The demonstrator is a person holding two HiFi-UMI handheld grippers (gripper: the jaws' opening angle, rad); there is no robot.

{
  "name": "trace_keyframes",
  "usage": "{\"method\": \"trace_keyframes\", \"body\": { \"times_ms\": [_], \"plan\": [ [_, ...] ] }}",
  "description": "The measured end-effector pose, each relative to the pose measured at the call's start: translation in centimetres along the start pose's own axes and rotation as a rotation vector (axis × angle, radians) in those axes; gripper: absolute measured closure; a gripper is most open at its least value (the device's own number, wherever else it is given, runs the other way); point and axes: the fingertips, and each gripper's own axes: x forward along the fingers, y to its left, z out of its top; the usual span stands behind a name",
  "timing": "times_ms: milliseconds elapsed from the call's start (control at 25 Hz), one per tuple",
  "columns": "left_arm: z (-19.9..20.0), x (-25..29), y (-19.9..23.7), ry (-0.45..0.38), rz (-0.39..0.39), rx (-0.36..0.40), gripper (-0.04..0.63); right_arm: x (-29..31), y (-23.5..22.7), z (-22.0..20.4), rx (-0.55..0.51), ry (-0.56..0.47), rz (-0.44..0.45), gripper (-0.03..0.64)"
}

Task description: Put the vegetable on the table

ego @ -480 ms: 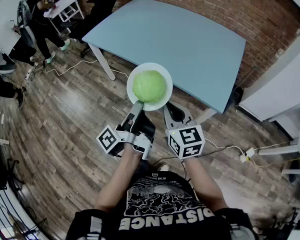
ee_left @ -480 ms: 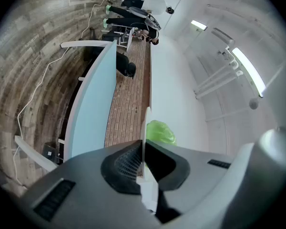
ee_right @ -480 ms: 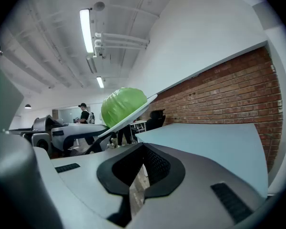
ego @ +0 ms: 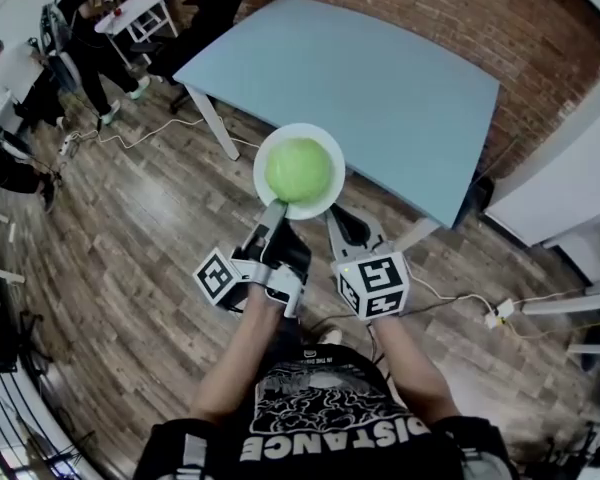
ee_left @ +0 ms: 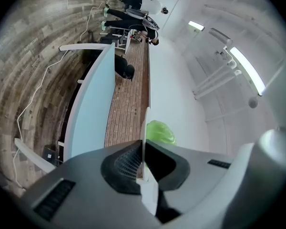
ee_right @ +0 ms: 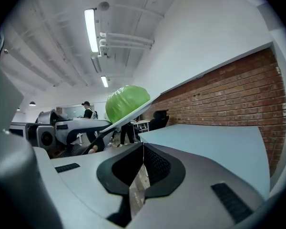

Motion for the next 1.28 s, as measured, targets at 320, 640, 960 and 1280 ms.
{"method": "trace_keyframes", "body": {
  "times_ms": [320, 640, 960, 1280],
  "plan": [
    [0.4, 0.3, 0.7, 0.016, -0.010, -0.018, 0.584, 0.7, -0.3, -0.4, 0.002, 0.004, -0.016, 0.607],
    [4.1, 4.3, 2.3, 0.033, 0.000, -0.050, 0.584, 5.6, -2.4, 0.0, -0.005, 0.029, -0.057, 0.607],
    [8.6, 8.7, 3.6, 0.034, 0.016, -0.075, 0.584, 11.6, -4.0, 1.2, -0.003, 0.046, -0.062, 0.607],
    [13.2, 12.2, 4.2, 0.053, 0.030, -0.090, 0.584, 16.8, -4.7, 2.2, 0.004, 0.058, -0.088, 0.607]
  ]
}}
